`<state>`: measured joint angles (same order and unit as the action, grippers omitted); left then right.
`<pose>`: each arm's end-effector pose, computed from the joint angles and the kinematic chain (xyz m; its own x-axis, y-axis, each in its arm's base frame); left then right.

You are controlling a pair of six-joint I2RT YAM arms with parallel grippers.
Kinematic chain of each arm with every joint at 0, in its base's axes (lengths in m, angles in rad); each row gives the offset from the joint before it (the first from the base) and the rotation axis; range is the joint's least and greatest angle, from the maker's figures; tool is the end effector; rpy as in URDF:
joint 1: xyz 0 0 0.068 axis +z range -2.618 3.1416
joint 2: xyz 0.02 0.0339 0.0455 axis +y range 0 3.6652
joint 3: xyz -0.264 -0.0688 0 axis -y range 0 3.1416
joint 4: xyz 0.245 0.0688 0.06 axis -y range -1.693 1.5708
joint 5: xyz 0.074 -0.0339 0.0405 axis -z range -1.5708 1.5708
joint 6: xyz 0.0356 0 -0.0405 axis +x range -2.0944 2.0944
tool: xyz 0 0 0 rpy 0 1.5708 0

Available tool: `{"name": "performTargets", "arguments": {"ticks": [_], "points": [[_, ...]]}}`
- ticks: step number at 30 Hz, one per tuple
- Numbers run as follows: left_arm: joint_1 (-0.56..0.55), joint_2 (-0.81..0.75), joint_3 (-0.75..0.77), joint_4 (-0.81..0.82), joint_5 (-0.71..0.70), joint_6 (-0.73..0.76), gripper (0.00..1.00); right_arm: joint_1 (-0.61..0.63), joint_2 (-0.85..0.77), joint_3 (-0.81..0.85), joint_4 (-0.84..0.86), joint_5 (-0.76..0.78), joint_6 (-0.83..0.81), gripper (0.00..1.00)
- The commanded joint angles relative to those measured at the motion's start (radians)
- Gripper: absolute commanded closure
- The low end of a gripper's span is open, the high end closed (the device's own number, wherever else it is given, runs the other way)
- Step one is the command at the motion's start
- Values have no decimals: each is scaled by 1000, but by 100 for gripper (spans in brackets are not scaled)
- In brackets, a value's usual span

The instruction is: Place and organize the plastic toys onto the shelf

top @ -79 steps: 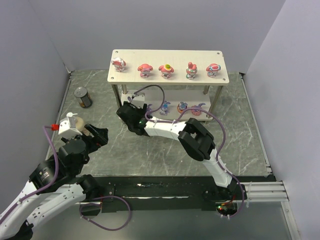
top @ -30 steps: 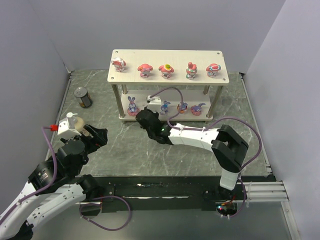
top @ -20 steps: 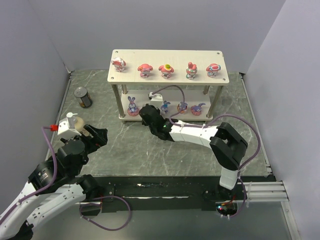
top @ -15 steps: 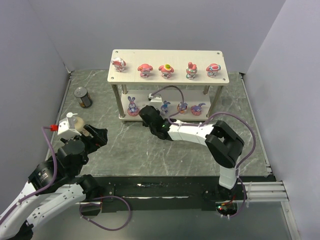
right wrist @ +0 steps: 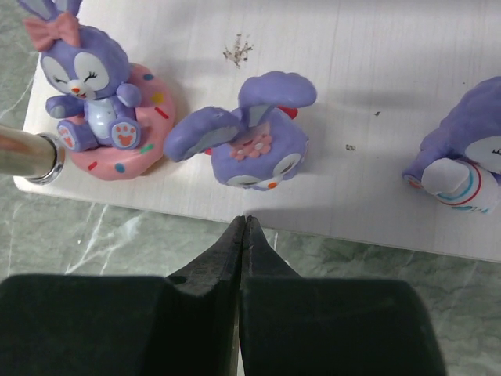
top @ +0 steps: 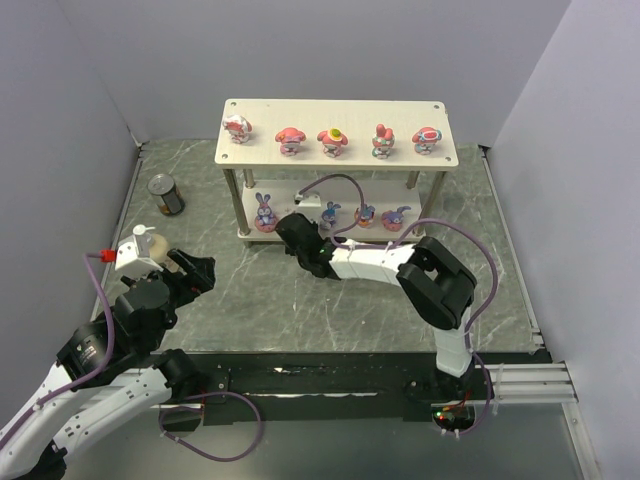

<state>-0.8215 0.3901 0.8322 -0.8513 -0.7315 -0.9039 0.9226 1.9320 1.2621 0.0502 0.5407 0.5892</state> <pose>0.0609 -0.0305 0.3330 -0.2678 -0.5706 -0.7763 -0.1341 0.8200 -0.5565 0.2728 0.3299 0.1947 -0.5307 0.0883 -0.8429 -0.1630 0.9653 0.2038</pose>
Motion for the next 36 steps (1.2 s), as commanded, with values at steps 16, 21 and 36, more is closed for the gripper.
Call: {"name": "performTargets", "arguments": {"ticks": [16,21,36], "points": [[4,13,24,15,-20,2,7,-25,57,88,16,15,-9,100],[4,13,24,14,-20,2,7,-25,88,117,5,10,-3,100],[8,15,22,18,-17,5,7,-15,61,105,5,11,-3,100]]}}
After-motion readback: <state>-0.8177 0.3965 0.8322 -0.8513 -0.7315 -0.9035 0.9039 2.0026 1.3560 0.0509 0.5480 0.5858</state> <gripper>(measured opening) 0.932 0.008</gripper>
